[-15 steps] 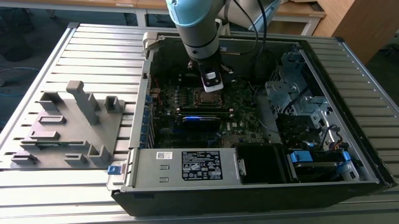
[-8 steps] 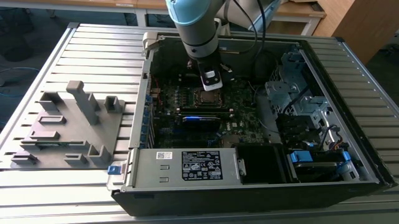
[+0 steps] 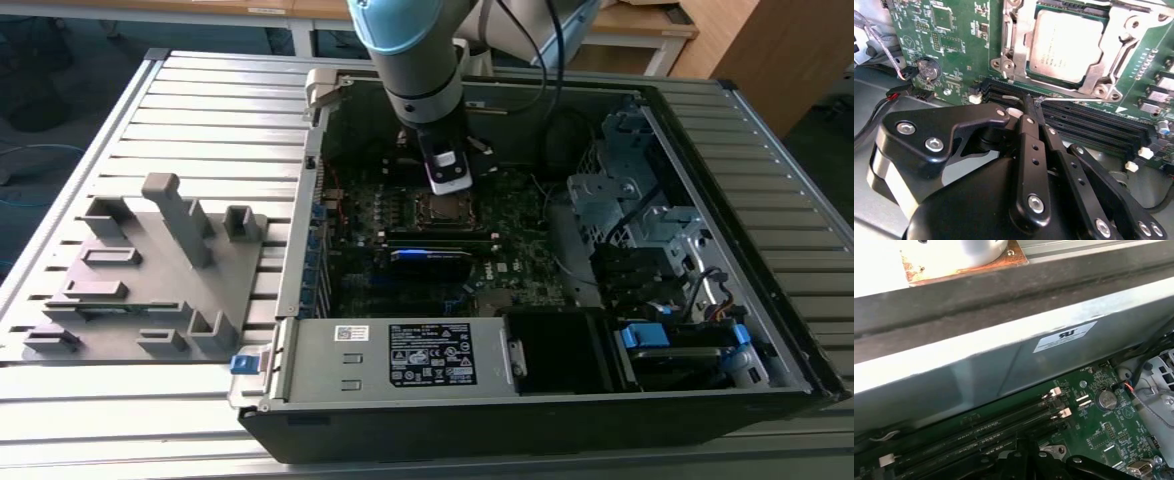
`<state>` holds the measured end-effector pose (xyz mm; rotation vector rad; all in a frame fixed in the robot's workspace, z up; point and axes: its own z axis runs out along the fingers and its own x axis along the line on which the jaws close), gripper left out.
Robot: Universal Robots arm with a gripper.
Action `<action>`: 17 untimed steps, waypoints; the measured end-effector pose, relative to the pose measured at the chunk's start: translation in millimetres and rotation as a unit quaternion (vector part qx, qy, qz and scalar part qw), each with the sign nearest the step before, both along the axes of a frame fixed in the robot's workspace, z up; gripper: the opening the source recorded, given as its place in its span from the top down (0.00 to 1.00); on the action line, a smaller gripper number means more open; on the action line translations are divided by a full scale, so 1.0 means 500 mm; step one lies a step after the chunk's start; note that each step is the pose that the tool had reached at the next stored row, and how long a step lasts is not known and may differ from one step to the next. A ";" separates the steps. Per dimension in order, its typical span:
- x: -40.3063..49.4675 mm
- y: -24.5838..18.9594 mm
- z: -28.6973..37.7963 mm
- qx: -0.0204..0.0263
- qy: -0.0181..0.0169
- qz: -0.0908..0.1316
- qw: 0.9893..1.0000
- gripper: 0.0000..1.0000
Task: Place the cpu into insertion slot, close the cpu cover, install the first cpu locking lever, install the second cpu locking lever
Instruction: 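Install the first cpu locking lever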
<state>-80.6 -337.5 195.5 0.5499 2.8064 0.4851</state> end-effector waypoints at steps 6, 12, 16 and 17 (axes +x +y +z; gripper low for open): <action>-0.013 0.0006 0.000 0.000 -0.004 0.000 1.000 0.90; -0.014 0.0006 0.000 -0.005 -0.007 0.000 1.000 0.90; -0.014 0.0006 -0.001 -0.016 -0.007 0.000 1.000 0.90; -0.014 0.0005 -0.001 -0.019 -0.007 0.000 1.000 0.90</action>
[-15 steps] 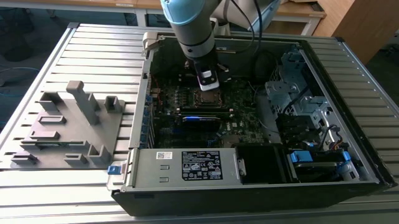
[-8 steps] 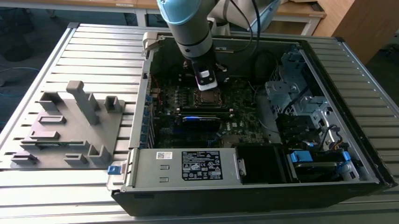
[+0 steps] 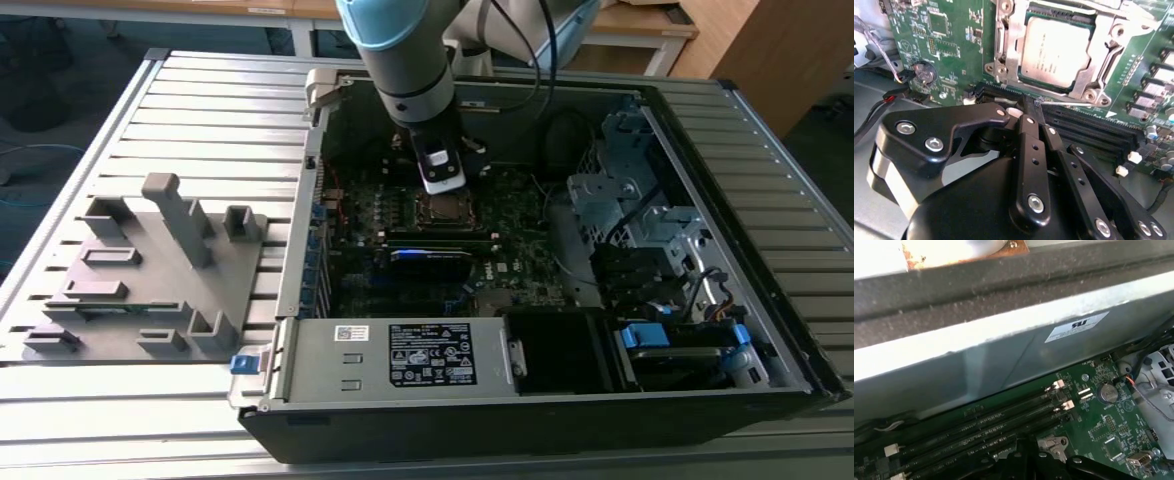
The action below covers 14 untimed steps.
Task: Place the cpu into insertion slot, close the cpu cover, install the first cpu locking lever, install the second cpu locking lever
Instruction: 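Install the first cpu locking lever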
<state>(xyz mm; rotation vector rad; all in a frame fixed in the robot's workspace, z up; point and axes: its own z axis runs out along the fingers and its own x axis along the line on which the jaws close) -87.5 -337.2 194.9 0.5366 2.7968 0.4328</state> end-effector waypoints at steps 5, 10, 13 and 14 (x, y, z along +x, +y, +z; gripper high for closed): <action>0.000 0.0011 0.000 -0.003 0.000 0.000 1.000 0.90; 0.000 0.0012 0.004 0.000 0.000 0.000 1.000 0.90; 0.000 0.0012 0.010 0.000 0.000 0.000 1.000 0.90; 0.000 0.0012 0.011 0.000 0.000 0.000 1.000 0.90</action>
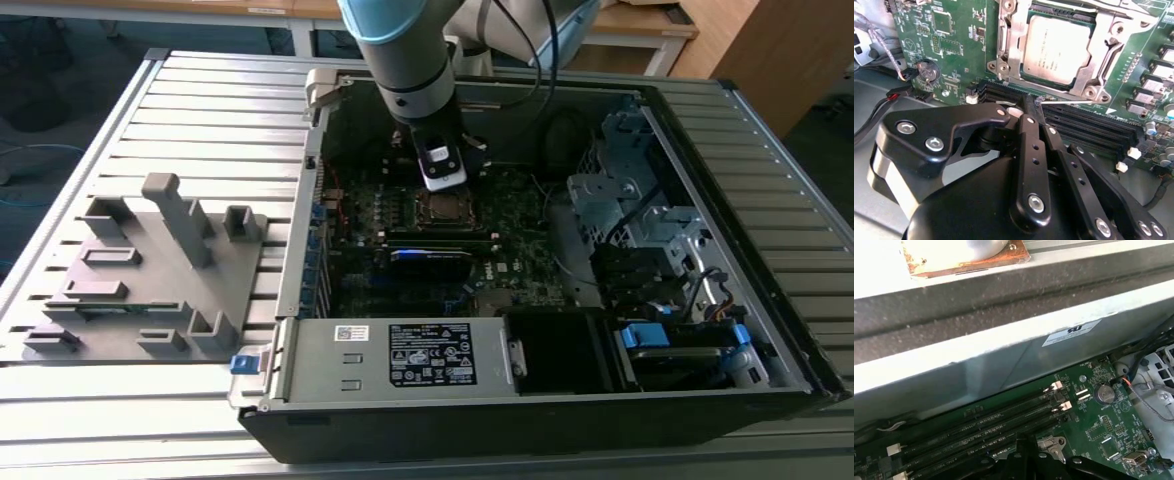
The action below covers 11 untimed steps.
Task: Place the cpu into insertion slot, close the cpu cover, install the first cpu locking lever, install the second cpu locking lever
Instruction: 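Install the first cpu locking lever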
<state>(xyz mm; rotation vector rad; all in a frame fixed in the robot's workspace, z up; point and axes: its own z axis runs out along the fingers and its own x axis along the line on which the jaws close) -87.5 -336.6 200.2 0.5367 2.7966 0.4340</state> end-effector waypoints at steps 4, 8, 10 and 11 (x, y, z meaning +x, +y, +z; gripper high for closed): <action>-0.001 0.0000 0.003 0.000 0.000 0.000 1.000 0.90; -0.002 -0.0002 0.003 0.005 0.000 0.000 1.000 0.90; -0.002 -0.0014 0.003 0.007 0.000 0.000 1.000 0.90; -0.002 -0.0023 0.003 0.009 0.000 0.000 1.000 0.90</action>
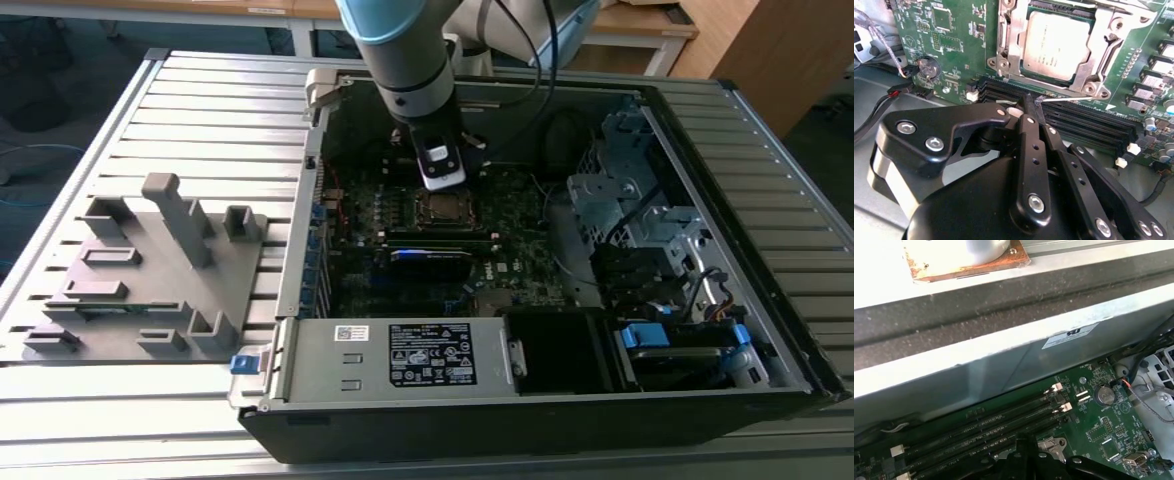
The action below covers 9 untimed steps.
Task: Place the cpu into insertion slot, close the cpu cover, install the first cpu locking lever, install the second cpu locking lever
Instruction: 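Install the first cpu locking lever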
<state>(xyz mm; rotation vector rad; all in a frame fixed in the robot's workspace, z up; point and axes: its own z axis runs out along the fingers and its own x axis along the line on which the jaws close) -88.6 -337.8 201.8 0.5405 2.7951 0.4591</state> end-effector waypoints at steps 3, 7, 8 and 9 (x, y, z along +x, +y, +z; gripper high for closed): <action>0.000 -0.0031 0.000 0.003 -0.001 0.000 1.000 0.90; 0.000 -0.0085 -0.002 0.005 -0.004 0.000 1.000 0.90; 0.000 -0.0094 -0.002 0.007 -0.004 0.000 1.000 0.90; -0.001 -0.0101 -0.003 0.009 -0.005 0.000 1.000 0.90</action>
